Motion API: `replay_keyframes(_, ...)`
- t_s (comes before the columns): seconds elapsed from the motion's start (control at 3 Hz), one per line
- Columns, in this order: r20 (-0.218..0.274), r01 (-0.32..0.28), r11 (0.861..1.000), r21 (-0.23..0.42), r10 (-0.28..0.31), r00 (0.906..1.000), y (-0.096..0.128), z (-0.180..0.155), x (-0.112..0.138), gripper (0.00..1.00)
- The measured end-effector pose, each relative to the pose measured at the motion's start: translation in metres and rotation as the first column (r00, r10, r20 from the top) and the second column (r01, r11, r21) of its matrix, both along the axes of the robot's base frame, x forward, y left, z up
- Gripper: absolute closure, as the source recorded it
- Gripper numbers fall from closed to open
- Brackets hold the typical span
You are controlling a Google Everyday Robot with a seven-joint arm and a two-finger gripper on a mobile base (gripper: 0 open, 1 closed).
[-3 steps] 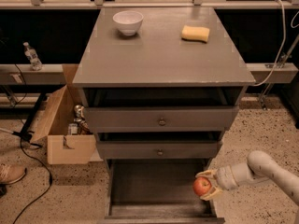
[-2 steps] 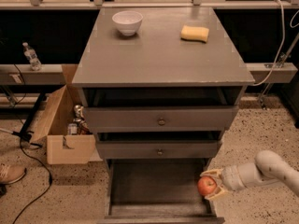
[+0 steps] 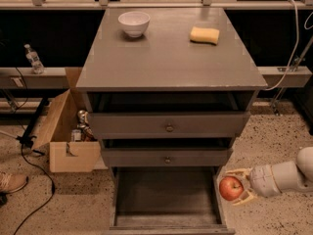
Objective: Pick apple from bottom drawer and place on counter
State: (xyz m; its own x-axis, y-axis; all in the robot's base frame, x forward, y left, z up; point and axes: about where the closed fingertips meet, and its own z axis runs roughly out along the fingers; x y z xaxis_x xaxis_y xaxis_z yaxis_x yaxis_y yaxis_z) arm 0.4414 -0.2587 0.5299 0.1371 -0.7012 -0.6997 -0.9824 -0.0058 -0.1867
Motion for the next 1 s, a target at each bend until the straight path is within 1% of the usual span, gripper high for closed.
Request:
replay_keyframes(0.33,-0.008,-0.007,1.000,0.012,0.007,0.9999,0.001,0.002,0.001,1.00)
replay_keyframes(0.67,-0.018,-0.003,0.999,0.038,0.004,0.9998,-0.018,0.041,0.011,1.00)
replay_keyframes(1.0,-0.020,0.002,0.998,0.064,0.000,0.9998,-0.044,0.099,0.009,1.00)
